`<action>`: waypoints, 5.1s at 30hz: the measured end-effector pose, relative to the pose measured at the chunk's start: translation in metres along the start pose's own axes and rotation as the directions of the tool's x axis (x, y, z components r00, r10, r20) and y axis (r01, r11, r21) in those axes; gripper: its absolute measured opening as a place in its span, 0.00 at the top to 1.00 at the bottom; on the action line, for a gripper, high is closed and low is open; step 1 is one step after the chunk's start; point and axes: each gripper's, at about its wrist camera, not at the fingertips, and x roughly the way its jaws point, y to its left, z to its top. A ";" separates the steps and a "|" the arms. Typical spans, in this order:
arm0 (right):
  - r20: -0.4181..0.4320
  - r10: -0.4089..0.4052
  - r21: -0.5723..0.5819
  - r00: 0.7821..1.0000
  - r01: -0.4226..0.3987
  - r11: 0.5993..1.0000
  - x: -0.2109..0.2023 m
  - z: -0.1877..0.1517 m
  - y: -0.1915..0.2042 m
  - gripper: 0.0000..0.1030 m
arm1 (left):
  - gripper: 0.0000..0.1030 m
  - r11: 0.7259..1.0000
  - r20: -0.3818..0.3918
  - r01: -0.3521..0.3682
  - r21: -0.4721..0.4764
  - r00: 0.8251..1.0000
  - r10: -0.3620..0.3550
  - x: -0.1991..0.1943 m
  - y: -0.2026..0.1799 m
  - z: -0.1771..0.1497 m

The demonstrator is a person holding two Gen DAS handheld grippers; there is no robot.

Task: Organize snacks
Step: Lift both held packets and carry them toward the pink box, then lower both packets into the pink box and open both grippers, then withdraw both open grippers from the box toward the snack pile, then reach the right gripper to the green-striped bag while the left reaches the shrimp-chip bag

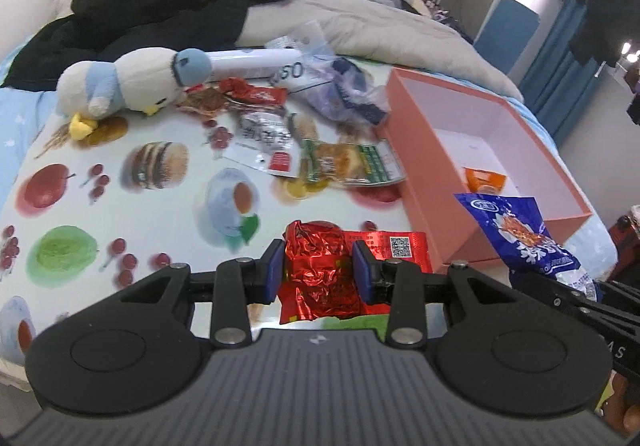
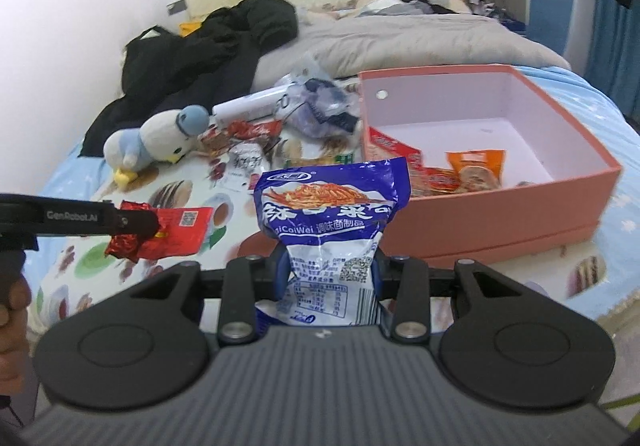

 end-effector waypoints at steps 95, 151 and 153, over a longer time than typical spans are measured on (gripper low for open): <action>0.138 -0.033 0.082 0.990 0.022 0.996 -0.023 0.044 -0.048 0.31 | 0.51 0.985 0.095 0.143 0.096 0.984 -0.152 -0.025 -0.081 0.051; -0.002 0.095 -0.200 0.995 -0.094 0.975 0.103 0.032 0.067 0.31 | 0.20 0.993 -0.054 -0.037 -0.110 0.998 0.031 0.105 0.069 0.058; -0.015 0.087 -0.200 0.996 -0.088 0.976 0.122 0.039 0.067 0.31 | 0.20 0.992 -0.055 -0.040 -0.117 0.998 0.033 0.123 0.075 0.069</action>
